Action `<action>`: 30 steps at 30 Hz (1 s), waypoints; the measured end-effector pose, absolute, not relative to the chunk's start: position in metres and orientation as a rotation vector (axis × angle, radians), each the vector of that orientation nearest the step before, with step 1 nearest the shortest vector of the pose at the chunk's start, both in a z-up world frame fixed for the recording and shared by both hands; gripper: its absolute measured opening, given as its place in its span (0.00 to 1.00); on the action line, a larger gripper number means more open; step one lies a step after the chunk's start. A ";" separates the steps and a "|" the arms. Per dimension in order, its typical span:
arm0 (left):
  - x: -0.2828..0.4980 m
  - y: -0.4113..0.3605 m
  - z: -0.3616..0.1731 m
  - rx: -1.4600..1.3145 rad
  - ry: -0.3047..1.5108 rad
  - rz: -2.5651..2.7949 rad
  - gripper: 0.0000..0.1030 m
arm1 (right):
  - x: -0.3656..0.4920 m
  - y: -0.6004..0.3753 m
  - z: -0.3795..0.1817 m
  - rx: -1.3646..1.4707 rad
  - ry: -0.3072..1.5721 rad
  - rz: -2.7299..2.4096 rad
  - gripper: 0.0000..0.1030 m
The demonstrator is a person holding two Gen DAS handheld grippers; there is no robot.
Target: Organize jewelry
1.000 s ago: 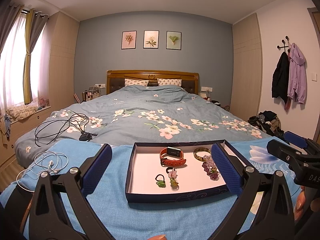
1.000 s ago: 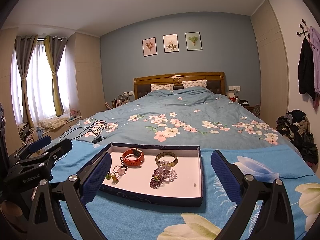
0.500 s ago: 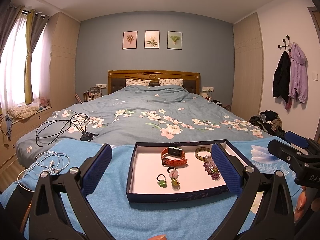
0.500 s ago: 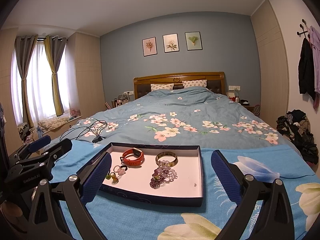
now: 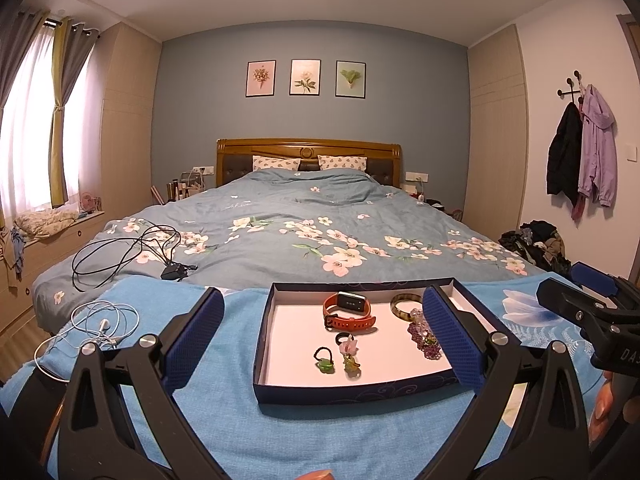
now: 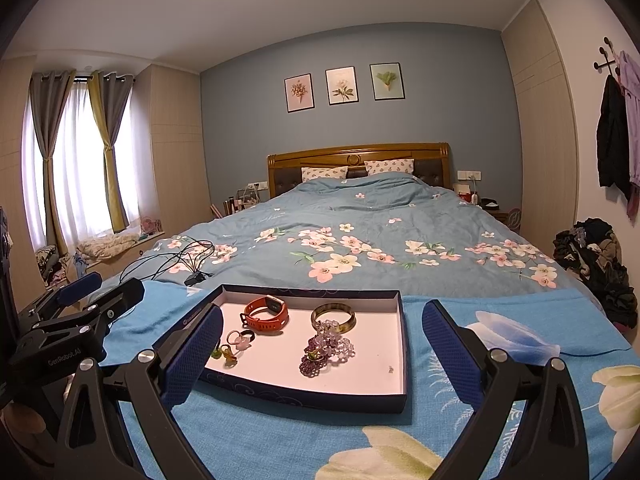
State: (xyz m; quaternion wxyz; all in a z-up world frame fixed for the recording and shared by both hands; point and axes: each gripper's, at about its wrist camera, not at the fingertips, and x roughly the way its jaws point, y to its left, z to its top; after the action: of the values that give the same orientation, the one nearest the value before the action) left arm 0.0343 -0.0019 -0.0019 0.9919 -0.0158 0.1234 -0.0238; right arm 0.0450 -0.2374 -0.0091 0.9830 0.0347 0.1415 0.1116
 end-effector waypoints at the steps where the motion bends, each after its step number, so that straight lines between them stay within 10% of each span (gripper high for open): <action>1: 0.034 -0.002 -0.002 -0.032 0.247 -0.048 0.95 | 0.045 -0.237 -0.009 0.069 0.286 0.225 0.93; 30: 0.036 -0.001 -0.004 -0.037 0.260 -0.053 0.95 | 0.049 -0.238 -0.009 0.069 0.288 0.226 0.93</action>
State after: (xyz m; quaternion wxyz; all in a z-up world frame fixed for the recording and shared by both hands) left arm 0.0362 -0.0006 -0.0041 0.9910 -0.0185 0.1296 -0.0262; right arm 0.0486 -0.2380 -0.0093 0.9827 0.0345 0.1434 0.1123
